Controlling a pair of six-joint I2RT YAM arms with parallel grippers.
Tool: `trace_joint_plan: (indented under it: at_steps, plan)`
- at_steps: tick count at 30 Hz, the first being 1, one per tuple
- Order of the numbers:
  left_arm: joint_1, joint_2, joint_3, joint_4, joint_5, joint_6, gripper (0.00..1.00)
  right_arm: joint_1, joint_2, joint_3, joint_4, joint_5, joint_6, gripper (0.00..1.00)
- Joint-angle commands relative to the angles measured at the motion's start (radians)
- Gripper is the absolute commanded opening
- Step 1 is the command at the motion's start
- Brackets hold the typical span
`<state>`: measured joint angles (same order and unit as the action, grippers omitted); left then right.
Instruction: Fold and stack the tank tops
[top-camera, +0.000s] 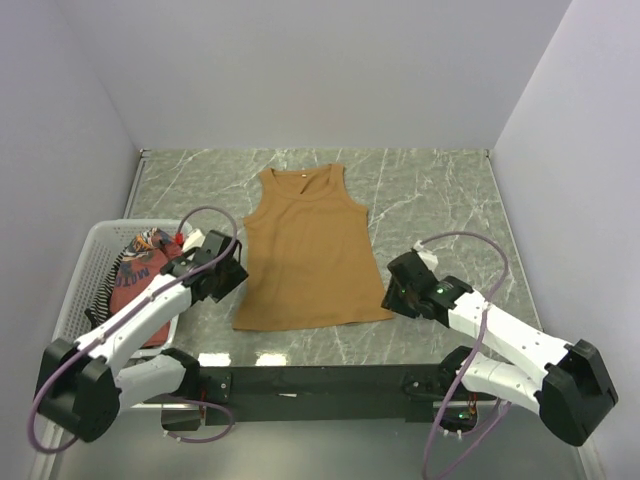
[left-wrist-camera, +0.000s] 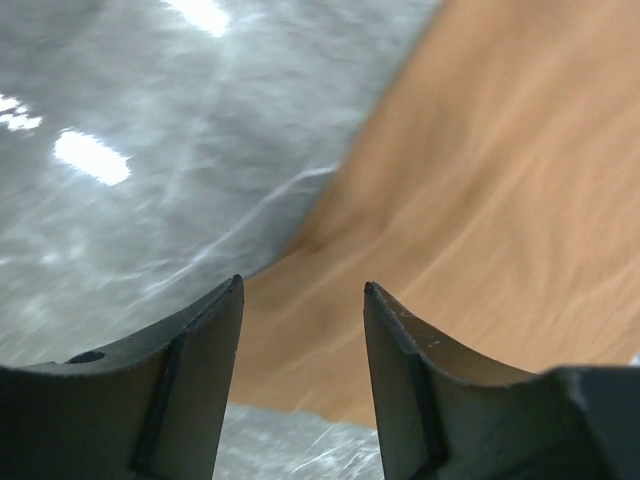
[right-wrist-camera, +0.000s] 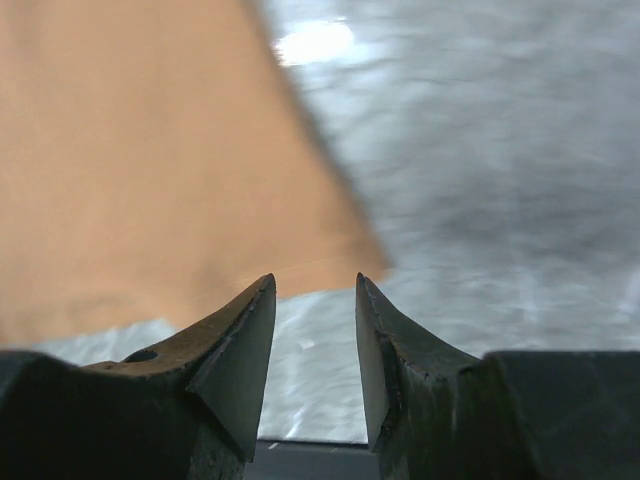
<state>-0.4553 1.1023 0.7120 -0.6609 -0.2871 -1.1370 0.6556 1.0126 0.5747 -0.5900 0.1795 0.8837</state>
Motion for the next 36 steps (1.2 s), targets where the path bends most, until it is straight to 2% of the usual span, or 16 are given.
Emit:
trace_joint_plan:
  at_steps: [1, 15, 17, 18, 20, 22, 27, 36]
  plan:
    - [-0.002, -0.064, -0.016, -0.097, -0.076, -0.093, 0.56, -0.057, -0.046, -0.051, 0.004, 0.046, 0.047, 0.45]
    - [-0.026, -0.108, -0.147, -0.095, 0.063, -0.063, 0.5, -0.1, 0.084, -0.15, 0.179, -0.048, 0.046, 0.41]
    - [-0.04, -0.093, -0.14, -0.109, 0.066, -0.066, 0.5, -0.1, 0.086, -0.159, 0.196, -0.055, 0.047, 0.36]
    - [-0.048, -0.087, -0.137, -0.123, 0.068, -0.067, 0.5, -0.1, 0.09, -0.162, 0.2, -0.061, 0.046, 0.29]
    - [-0.054, -0.07, -0.123, -0.138, 0.072, -0.067, 0.49, -0.102, 0.098, -0.153, 0.196, -0.055, 0.044, 0.06]
    - [-0.062, -0.067, -0.117, -0.147, 0.08, -0.063, 0.48, -0.105, 0.101, -0.106, 0.161, -0.029, 0.034, 0.0]
    - [-0.088, -0.064, -0.114, -0.166, 0.092, -0.064, 0.44, -0.155, 0.101, 0.019, 0.078, 0.02, -0.034, 0.0]
    - [-0.169, -0.019, -0.154, -0.134, 0.114, -0.084, 0.38, -0.231, 0.158, 0.162, 0.062, -0.035, -0.12, 0.0]
